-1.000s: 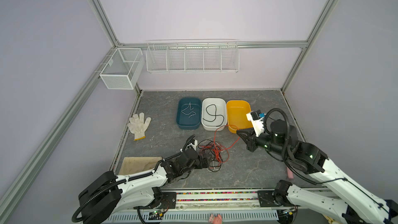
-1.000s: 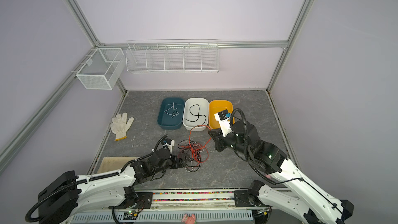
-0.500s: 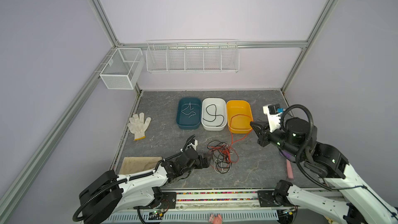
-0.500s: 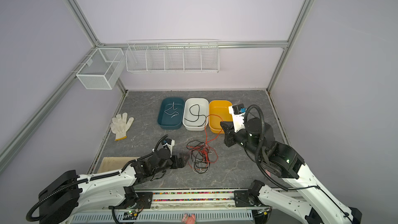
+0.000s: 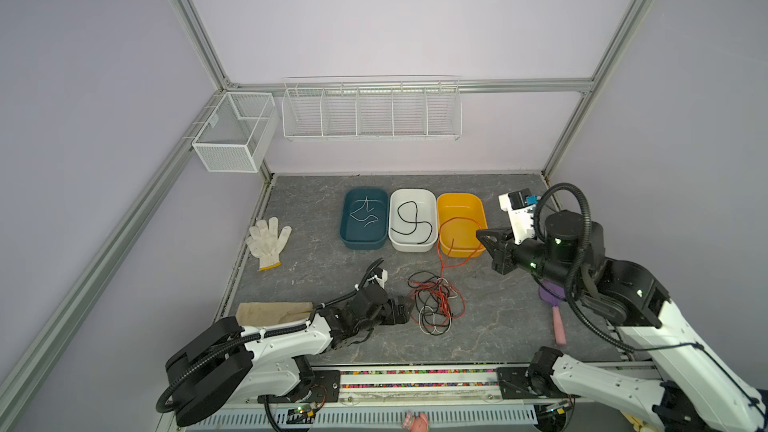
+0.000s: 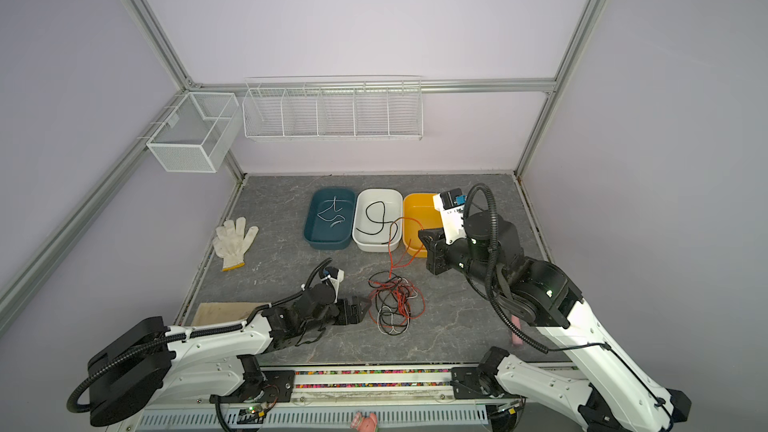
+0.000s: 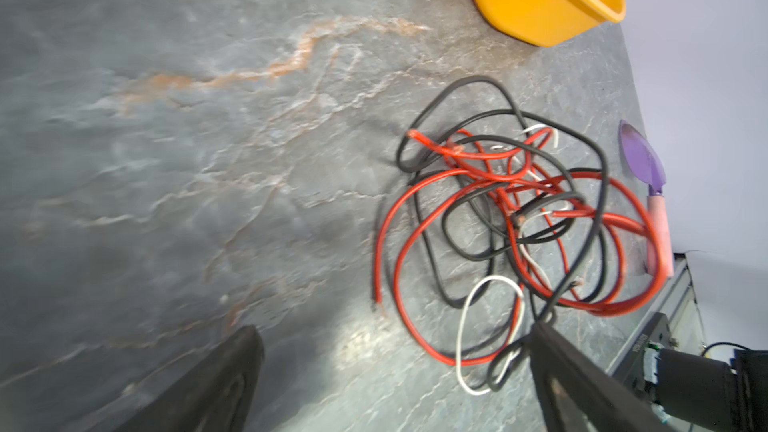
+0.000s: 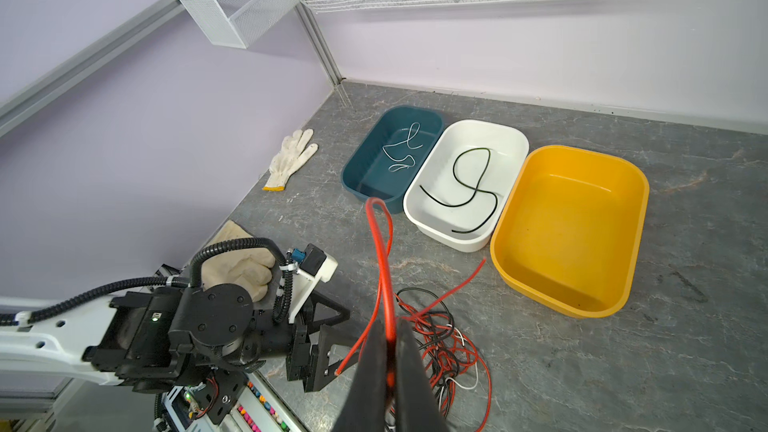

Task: Untangle the cables
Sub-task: 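Grasp a red cable with the right gripper and pull it out of the pile, then carry the red cable over the yellow tub and lower it in with the right gripper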

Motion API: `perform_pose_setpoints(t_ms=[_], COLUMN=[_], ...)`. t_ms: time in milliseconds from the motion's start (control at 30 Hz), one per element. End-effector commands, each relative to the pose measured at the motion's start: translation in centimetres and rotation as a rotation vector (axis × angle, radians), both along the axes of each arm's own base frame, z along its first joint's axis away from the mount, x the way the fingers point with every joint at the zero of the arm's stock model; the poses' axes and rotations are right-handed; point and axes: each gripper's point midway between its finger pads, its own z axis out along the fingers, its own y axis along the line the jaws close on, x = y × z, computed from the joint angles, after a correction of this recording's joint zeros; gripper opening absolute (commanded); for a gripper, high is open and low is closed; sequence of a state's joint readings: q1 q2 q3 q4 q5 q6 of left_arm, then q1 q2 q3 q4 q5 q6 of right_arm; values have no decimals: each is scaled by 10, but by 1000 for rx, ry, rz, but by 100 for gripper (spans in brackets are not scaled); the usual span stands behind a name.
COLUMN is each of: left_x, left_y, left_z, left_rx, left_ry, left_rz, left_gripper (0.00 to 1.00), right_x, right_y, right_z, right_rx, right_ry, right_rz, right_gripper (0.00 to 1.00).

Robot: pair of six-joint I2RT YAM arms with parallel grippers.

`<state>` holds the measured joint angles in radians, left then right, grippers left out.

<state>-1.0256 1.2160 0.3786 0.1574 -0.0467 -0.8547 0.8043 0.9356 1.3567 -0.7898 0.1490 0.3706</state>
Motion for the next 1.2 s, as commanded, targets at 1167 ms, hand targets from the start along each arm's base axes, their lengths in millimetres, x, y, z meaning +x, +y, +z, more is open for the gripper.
perform_pose_setpoints(t_ms=[1167], left_x=[16], left_y=[-47], left_z=[3], left_rx=[94], left_ry=[7], left_rz=[-12], left_gripper=[99], right_x=[204], right_y=[-66], right_z=[-80], right_rx=[103], right_ry=[190], right_rz=[-442], right_gripper=[6])
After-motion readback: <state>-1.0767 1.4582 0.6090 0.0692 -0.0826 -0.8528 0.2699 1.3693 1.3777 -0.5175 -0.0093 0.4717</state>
